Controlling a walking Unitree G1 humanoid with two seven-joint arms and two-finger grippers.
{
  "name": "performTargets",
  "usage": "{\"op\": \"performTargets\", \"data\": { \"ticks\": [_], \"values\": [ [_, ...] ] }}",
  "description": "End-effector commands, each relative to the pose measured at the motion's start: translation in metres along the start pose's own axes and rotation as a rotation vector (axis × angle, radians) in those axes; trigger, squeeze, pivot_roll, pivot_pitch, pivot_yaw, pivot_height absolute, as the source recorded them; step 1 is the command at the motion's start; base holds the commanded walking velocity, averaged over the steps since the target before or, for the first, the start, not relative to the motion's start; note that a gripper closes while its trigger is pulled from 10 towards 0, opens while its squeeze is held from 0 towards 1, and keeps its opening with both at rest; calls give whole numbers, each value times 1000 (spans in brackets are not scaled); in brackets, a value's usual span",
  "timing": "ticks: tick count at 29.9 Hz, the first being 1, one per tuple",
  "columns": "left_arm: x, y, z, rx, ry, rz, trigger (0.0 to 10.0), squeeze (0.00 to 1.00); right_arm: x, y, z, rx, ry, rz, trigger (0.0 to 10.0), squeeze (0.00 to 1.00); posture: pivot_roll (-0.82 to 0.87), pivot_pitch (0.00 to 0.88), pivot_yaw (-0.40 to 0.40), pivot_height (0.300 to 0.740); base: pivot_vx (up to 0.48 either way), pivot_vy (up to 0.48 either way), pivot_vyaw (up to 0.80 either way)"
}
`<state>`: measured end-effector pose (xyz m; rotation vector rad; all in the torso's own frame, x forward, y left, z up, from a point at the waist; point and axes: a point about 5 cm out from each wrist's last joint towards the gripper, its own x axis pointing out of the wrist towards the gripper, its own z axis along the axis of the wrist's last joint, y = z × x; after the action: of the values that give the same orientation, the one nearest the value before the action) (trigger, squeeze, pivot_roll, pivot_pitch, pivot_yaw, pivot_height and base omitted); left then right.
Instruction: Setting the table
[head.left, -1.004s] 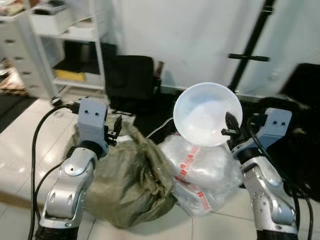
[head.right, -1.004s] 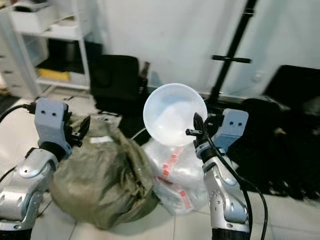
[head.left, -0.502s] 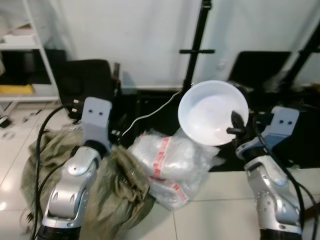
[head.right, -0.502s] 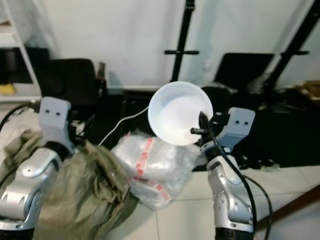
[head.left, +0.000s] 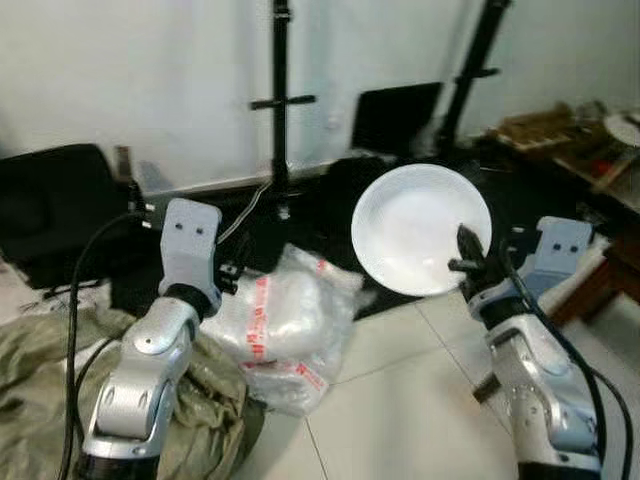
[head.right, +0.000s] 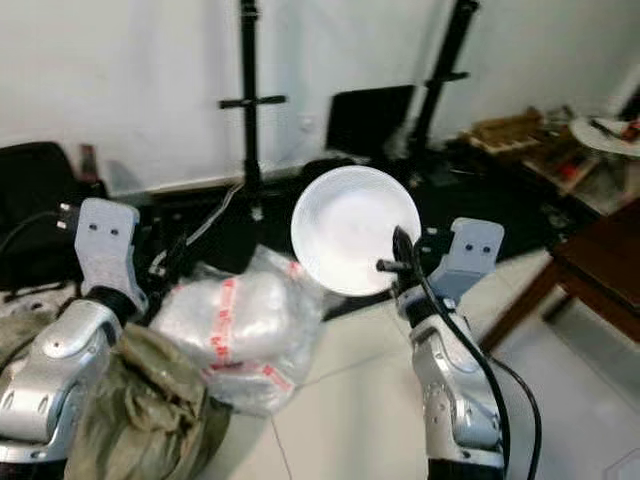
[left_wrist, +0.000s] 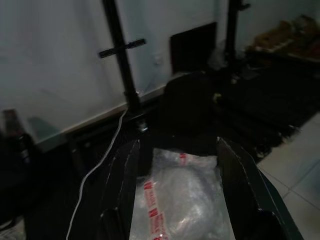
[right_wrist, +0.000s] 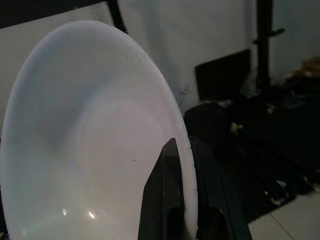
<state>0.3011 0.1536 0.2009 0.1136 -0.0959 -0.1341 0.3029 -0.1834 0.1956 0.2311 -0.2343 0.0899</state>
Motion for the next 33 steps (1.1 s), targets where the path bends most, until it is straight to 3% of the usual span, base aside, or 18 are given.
{"op": "performTargets", "data": {
  "ticks": [1,26,30,33],
  "values": [
    [0,-3,-3,-6,8,-14,10000,0,-1,-4,1,-5,2,-10,10000,0,-12,15,66,740,0,0,-788],
    [1,-7,-2,-15,6,-34,10000,0,-2,-5,0,-10,8,-16,10000,0,-17,20,69,740,0,0,-787],
    [1,-10,-3,-50,21,-52,10000,0,-2,-5,0,-11,8,-19,10000,0,-18,21,69,740,0,0,-788],
    [0,-14,-2,-124,32,-85,10000,0,-2,-6,1,-12,7,-21,10000,0,-19,21,70,740,0,0,-783]
  ]
}}
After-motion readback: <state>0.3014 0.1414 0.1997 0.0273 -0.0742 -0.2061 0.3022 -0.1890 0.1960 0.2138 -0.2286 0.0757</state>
